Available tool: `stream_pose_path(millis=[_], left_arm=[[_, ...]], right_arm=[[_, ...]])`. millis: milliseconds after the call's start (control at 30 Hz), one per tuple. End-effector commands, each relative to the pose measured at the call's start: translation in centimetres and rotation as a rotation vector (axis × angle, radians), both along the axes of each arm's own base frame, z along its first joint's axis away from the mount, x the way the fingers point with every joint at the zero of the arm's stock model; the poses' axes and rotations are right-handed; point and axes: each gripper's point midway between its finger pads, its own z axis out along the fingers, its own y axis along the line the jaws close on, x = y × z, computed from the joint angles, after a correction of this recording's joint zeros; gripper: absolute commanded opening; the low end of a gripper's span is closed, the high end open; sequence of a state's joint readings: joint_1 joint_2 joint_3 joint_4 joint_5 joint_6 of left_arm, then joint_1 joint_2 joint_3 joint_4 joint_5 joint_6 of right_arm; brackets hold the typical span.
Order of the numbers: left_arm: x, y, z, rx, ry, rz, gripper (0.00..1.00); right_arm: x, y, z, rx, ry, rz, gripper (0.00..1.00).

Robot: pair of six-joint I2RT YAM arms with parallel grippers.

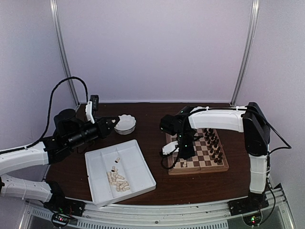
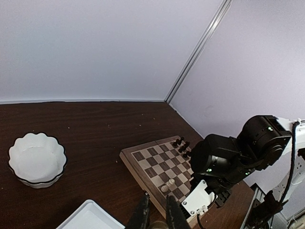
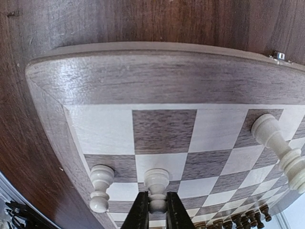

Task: Set up the chess pieces on the board
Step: Place the pawn at g2.

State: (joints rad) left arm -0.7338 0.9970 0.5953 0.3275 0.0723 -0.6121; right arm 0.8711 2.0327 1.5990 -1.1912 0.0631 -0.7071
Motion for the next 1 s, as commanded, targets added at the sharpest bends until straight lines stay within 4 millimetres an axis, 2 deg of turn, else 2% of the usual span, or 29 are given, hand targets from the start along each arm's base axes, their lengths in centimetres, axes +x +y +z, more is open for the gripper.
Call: stream_pose_path(millis=[0, 467, 700, 833, 967], left_arm=[[0.2, -0.2, 0.9, -0.029, -0.02, -0.009, 0.12], [0.1, -0.2, 0.7, -0.029, -0.015, -0.011, 0.13], [0.2, -0.2, 0.6, -0.029, -0.014, -0.01, 0.13], [0.2, -0.5, 0.7, -0.035, -0.008, -0.02, 0.13], [0.3, -1.6, 1.0, -0.053, -0.006, -0.06, 0.13]], right_arm=[[0.2, 1.0, 0.3, 0.022, -0.005, 0.007, 0.12], [0.1, 1.3, 0.0, 0.027, 0.012, 0.001, 0.12], [0.2, 1.4, 0.5, 0.036, -0.001, -0.005, 0.27], [0.3, 1.6, 2.5, 0.064, -0.018, -0.016, 0.34], [0.5, 1.8, 6.3, 0.122, -0.063, -0.032, 0.37]])
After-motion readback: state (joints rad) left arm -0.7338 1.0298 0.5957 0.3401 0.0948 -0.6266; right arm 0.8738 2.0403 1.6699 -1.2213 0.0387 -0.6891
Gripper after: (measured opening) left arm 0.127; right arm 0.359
